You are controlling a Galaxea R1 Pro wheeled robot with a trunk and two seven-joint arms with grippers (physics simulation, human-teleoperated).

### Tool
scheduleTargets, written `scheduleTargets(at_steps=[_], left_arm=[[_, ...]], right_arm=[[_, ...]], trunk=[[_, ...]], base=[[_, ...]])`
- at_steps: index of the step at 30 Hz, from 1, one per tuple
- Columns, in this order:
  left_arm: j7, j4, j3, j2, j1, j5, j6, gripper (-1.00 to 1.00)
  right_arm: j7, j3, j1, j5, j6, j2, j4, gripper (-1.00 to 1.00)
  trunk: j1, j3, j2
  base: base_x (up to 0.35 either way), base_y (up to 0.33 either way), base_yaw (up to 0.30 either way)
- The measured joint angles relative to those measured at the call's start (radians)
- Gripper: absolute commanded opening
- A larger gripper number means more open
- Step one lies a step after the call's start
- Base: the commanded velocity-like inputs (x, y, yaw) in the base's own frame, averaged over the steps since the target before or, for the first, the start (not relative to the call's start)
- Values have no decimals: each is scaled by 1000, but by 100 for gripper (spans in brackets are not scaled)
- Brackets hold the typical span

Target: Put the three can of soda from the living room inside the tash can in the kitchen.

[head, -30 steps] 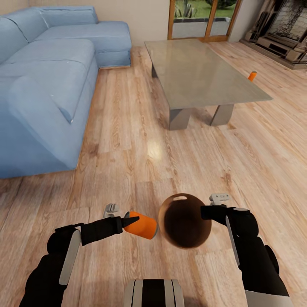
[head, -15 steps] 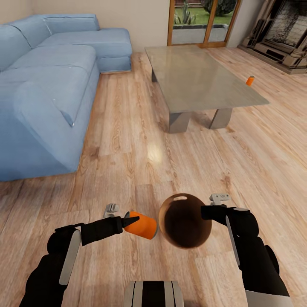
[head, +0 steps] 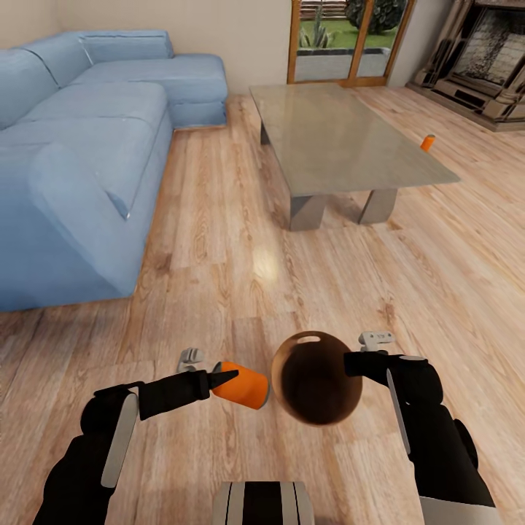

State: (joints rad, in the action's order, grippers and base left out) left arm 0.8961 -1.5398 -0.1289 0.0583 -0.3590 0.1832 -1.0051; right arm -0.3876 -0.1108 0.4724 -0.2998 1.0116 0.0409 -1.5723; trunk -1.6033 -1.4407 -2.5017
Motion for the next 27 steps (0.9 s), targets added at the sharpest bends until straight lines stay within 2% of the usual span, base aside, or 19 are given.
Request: scheduleTargets(at_steps=[27], left_arm=[[2,0,0,-4,0,0,0,-100]], right_arm=[[0,0,0,2,1,-3,0,-100]], trunk=[[0,42,0]], base=[[0,0,103]])
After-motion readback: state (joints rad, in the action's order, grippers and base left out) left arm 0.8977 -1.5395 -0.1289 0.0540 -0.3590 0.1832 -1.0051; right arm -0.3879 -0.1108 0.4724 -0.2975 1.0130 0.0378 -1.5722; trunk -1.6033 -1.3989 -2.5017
